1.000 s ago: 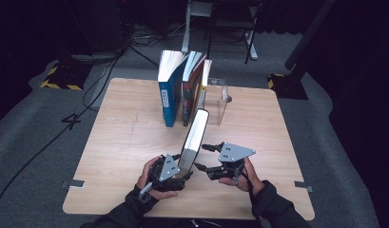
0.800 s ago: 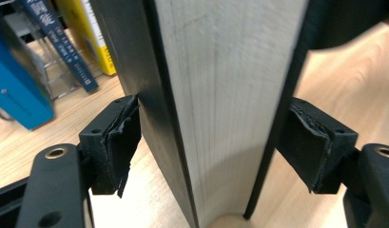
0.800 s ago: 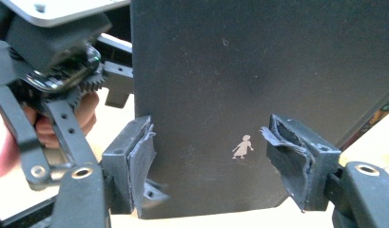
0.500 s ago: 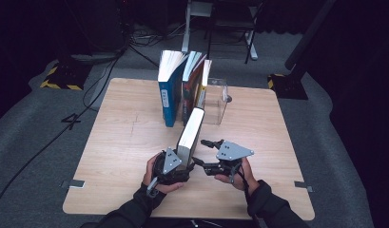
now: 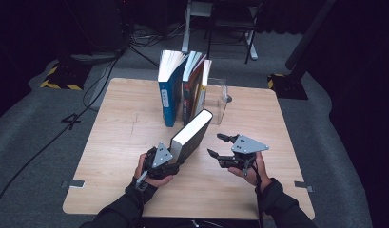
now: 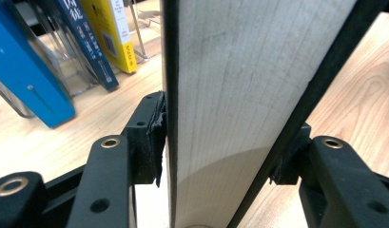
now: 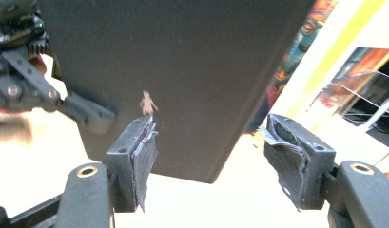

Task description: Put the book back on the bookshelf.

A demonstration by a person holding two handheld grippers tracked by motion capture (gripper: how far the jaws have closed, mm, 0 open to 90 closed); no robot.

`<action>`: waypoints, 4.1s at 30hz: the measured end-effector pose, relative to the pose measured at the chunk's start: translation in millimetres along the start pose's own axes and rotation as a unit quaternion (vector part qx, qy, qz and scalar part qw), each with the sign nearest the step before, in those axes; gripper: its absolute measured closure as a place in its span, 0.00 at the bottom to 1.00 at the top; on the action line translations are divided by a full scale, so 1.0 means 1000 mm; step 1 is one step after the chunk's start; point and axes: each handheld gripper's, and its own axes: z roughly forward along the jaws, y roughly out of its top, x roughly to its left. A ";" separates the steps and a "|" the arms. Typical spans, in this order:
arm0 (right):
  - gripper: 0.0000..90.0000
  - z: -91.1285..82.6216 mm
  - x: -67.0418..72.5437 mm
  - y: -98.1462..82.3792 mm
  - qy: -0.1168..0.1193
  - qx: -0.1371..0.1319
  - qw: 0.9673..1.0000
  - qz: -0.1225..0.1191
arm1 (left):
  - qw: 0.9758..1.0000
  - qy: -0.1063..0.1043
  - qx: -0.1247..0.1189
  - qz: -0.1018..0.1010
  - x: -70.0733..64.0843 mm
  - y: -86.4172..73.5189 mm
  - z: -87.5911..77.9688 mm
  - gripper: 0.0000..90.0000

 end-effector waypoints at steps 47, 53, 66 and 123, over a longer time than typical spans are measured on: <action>0.45 -0.071 0.000 -0.025 0.134 0.029 0.990 -0.023 | 0.977 -0.192 0.025 0.095 -0.027 0.012 0.013 0.45; 0.45 -0.072 0.008 -0.015 0.127 0.030 0.991 -0.037 | 0.976 -0.174 0.048 0.119 -0.027 0.008 0.015 0.43; 0.49 -0.071 0.022 0.018 0.099 0.040 0.993 -0.044 | 0.986 -0.126 0.048 0.101 -0.023 0.009 0.027 0.39; 0.57 -0.032 -0.005 0.047 0.067 0.097 0.990 0.082 | 0.983 -0.053 0.171 0.027 0.037 -0.044 -0.009 0.23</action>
